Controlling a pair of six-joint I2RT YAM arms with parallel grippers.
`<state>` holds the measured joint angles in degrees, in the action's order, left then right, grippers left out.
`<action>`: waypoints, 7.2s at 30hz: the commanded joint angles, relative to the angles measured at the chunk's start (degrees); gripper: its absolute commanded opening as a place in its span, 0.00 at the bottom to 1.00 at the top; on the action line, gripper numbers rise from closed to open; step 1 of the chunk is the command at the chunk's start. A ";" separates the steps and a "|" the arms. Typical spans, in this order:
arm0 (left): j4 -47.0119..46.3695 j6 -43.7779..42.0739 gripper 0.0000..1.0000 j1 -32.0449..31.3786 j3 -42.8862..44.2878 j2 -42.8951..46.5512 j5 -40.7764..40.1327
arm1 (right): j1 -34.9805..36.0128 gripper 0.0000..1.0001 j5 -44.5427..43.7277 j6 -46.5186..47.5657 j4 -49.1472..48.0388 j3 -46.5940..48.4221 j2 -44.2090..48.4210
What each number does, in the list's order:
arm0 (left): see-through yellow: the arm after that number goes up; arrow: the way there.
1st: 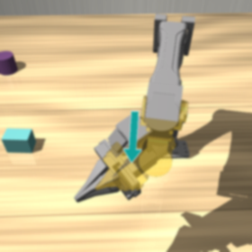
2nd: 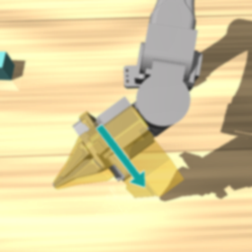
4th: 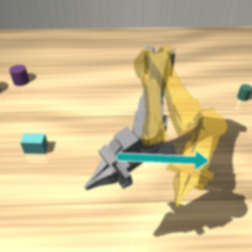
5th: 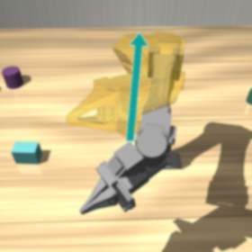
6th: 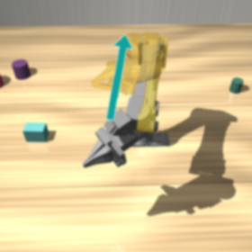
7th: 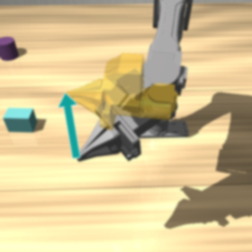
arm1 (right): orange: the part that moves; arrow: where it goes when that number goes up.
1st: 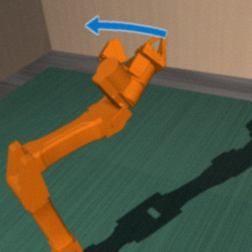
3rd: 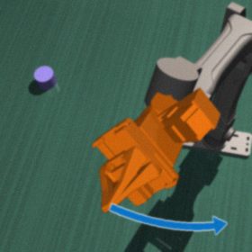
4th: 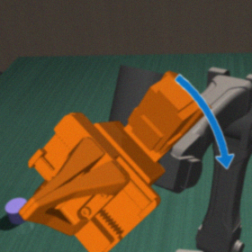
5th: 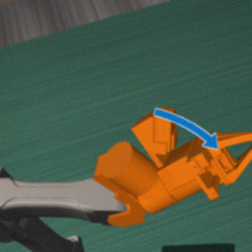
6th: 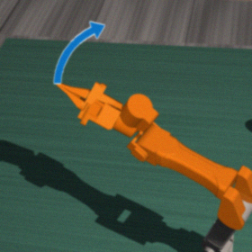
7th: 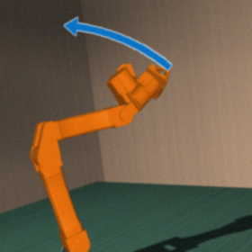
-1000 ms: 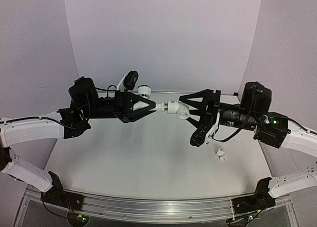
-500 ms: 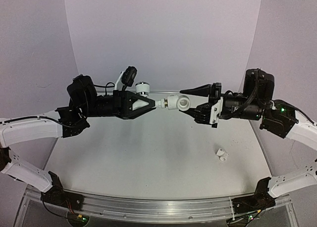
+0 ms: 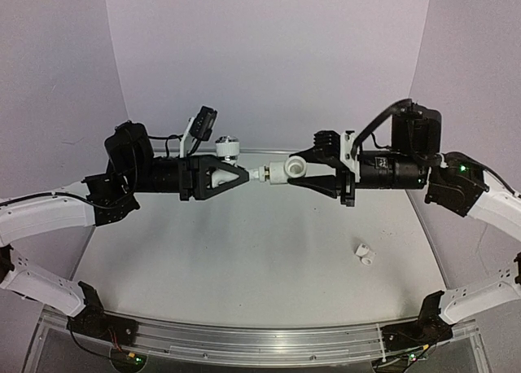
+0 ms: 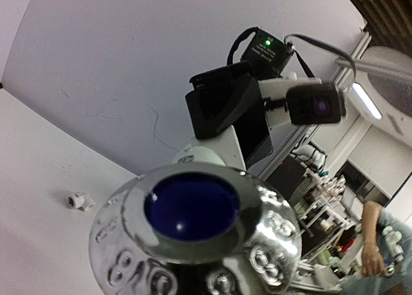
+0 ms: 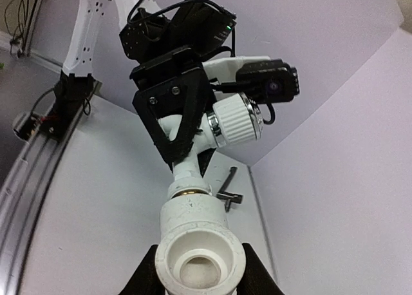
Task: Install the water faucets
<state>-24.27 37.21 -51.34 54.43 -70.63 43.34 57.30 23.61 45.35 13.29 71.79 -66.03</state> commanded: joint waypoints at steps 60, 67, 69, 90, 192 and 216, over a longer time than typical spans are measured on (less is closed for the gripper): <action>-11.99 23.03 0.00 -1.30 0.50 0.45 -2.82 | 1.08 0.80 -0.71 46.27 -4.80 -2.65 2.49; -14.52 24.50 0.00 -1.31 1.08 -1.08 -0.46 | 1.59 0.69 -3.81 51.15 -8.87 -5.87 1.38; -14.97 24.72 0.00 -1.30 1.14 -1.19 0.05 | 1.83 0.66 -4.65 51.36 -10.55 -6.57 1.16; -9.89 -6.18 0.00 -3.03 0.13 2.87 1.86 | 2.40 0.18 6.23 -2.81 -5.78 3.77 -1.09; 12.79 2.99 0.00 -5.47 9.74 5.18 -25.25 | 4.72 0.17 -3.15 -8.22 -2.94 6.38 -3.34; 21.63 7.38 0.00 -5.46 12.99 7.85 -33.62 | 4.58 0.04 -4.64 -19.82 -2.66 6.81 -5.34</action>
<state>-0.77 45.38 -58.72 65.23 -66.04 17.81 61.28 17.47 28.52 12.86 75.64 -72.29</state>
